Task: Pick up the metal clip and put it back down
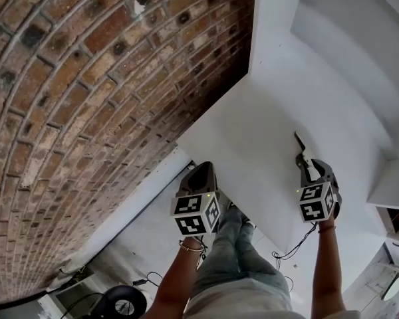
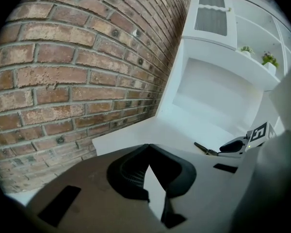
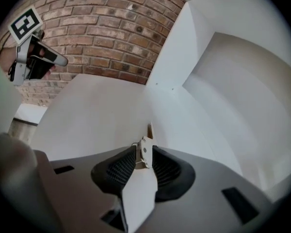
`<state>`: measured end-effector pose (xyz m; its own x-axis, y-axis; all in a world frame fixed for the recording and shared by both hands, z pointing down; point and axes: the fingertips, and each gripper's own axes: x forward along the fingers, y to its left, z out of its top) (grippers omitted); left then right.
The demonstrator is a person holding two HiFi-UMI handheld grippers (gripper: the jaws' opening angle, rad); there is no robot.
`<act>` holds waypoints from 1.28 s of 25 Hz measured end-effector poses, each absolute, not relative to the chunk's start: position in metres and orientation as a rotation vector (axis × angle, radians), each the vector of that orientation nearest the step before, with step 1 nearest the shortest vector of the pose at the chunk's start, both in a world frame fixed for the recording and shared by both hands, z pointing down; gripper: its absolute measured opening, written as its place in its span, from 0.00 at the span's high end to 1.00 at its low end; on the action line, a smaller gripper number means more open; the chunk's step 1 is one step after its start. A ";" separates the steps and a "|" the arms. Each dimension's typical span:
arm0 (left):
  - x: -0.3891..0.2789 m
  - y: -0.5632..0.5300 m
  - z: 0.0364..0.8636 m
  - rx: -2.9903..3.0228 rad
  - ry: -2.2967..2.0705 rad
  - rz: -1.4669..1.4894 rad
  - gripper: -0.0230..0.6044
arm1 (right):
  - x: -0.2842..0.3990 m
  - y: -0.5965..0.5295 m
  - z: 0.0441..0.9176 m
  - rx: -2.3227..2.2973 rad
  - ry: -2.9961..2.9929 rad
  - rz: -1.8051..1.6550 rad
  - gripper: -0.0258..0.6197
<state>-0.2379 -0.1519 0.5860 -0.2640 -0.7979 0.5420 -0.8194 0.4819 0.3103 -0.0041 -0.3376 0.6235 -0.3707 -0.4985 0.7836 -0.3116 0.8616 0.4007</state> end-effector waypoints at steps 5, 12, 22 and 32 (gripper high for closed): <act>-0.227 -0.173 0.563 1.402 -2.070 0.050 0.95 | 0.012 -0.332 0.601 0.656 -2.040 -0.133 0.80; -0.212 -0.212 0.524 1.551 -2.055 0.080 0.95 | 0.042 -0.347 0.549 0.793 -2.101 -0.107 0.83; -0.178 -0.279 0.454 1.800 -2.029 0.085 0.95 | 0.113 -0.361 0.444 1.246 -2.267 -0.017 0.93; -0.142 -0.326 0.414 1.989 -2.001 0.109 0.95 | 0.201 -0.357 0.409 1.757 -2.441 0.316 0.96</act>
<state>-0.1417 -0.3264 0.4141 0.0181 -0.9614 0.2744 -0.9855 0.0291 0.1672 0.2006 -0.3568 0.4086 -0.3199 -0.9226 0.2156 -0.9471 0.3051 -0.0997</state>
